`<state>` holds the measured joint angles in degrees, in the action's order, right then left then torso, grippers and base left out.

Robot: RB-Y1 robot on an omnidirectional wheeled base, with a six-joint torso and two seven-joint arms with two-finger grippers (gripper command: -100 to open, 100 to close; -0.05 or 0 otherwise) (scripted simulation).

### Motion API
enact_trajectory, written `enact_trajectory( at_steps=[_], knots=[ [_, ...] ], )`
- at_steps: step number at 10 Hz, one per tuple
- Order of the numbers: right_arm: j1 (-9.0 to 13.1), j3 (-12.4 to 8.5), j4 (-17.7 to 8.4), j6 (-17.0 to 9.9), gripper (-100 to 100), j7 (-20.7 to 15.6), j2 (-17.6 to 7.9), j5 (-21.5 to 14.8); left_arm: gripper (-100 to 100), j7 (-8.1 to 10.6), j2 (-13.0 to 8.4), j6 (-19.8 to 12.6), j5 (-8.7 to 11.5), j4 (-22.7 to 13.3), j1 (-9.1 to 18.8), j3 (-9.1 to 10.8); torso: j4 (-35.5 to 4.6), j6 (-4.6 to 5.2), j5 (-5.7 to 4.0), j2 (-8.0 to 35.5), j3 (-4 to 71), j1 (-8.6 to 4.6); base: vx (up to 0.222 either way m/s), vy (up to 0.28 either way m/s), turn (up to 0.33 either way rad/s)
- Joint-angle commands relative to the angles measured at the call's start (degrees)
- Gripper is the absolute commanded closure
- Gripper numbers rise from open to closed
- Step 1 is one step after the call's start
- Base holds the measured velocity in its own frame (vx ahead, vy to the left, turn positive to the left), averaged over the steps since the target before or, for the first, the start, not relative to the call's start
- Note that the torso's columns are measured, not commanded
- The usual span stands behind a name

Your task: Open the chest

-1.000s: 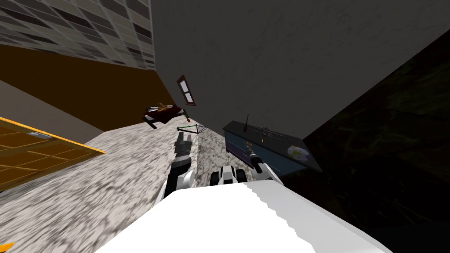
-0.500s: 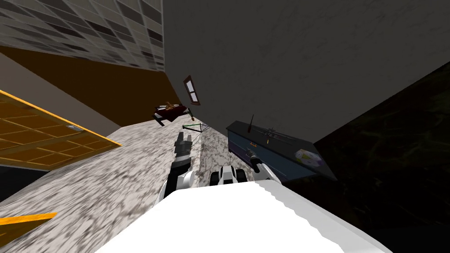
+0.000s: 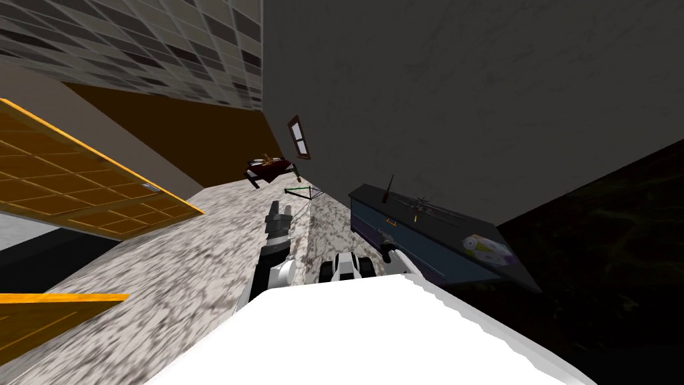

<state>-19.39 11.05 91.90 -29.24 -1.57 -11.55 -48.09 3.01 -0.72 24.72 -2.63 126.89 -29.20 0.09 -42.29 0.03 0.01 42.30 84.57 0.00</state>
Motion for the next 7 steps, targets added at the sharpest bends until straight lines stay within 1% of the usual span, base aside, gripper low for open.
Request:
enact_trajectory(
  at_steps=[1, 2, 3, 4, 5, 6, 7],
  knots=[
    [0.23, -0.09, -3.99, -4.75, -100, 0.01, -0.01, -4.58, 0, 0.00, 0.00, 0.00, 0.00, 0.00, 0.01, -0.01, 0.00, -0.04, 0.00, 0.00, -0.01, 0.03, 0.006, 0.026, 0.091],
    [0.69, 0.13, -6.69, -6.24, -100, -0.35, 0.00, -7.27, 0, 0.00, 0.00, 0.00, 0.00, 0.00, 0.00, 0.00, 0.01, 0.00, -0.01, -0.03, 0.01, -0.01, 0.017, 0.031, 0.140],
    [0.69, 0.13, -6.97, -8.31, -100, -0.35, 0.00, -7.97, 0, 0.00, 0.00, 0.00, 0.00, 0.00, 0.00, 0.00, 0.01, -0.03, -0.01, -0.05, 0.03, -0.01, 0.012, 0.022, 0.123],
    [0.69, 0.13, -6.97, -8.47, -100, -0.35, 0.00, -8.33, 0, 0.00, 0.00, 0.00, 0.00, 0.00, 0.00, 0.00, 0.01, -0.02, -0.01, -0.03, 0.02, -0.04, 0.005, 0.007, 0.016],
    [1.11, 0.32, -9.64, -11.10, -100, -0.69, 0.04, -10.27, 0, 0.00, 0.00, 0.00, 0.00, 0.00, 0.00, 0.00, 0.00, 0.00, -0.02, 0.01, -0.01, -0.06, 0.010, 0.019, 0.144],
    [1.11, 0.32, -9.93, -12.15, -100, -0.69, 0.04, -11.75, 0, 0.00, 0.00, 0.00, 0.00, 0.00, 0.00, 0.00, 0.00, -0.05, -0.01, -0.01, -0.01, 0.01, 0.012, 0.019, 0.113],
    [1.51, 0.47, -12.87, -13.61, -100, -1.00, 0.09, -13.99, 0, 0.00, 0.00, 0.00, 0.00, 0.00, 0.00, 0.00, 0.00, -0.01, 0.00, -0.01, 0.01, 0.00, 0.019, 0.021, 0.180]
  ],
)
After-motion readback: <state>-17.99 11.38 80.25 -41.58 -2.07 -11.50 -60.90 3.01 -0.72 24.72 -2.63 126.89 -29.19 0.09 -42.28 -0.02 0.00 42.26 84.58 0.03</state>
